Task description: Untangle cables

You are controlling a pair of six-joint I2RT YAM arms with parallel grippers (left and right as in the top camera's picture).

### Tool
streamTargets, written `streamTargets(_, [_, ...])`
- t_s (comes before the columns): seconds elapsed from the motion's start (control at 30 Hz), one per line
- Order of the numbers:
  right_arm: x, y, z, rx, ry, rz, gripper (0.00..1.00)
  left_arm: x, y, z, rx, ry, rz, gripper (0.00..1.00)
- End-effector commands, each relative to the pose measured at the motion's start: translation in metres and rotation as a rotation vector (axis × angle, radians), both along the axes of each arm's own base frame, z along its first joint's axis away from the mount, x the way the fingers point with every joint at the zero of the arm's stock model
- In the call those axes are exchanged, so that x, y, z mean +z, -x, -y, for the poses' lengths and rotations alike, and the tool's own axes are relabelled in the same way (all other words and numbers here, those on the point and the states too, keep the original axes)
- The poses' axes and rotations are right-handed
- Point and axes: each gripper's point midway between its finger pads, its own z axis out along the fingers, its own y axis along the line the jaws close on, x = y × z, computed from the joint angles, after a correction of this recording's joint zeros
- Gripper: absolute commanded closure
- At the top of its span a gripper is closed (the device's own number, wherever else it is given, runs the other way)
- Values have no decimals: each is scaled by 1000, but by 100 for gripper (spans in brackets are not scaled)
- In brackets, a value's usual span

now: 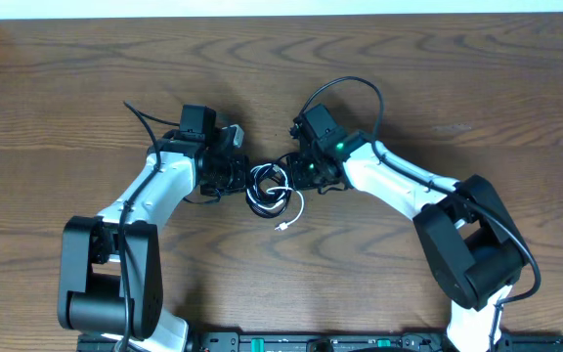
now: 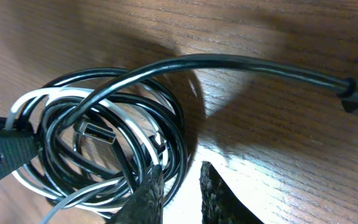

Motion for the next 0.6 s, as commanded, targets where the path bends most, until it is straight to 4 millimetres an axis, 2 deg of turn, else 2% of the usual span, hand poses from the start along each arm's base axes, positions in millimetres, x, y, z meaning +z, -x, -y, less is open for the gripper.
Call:
streamTargets(0.0, [13, -6, -2, -34, 17, 51, 83, 8, -4, 2, -1, 9, 21, 92])
streamTargets(0.3, [13, -2, -11, -16, 21, 68, 83, 8, -4, 2, -1, 9, 21, 92])
streamTargets(0.57, [12, -2, -11, -28, 49, 90, 81, 8, -4, 2, -1, 9, 21, 92])
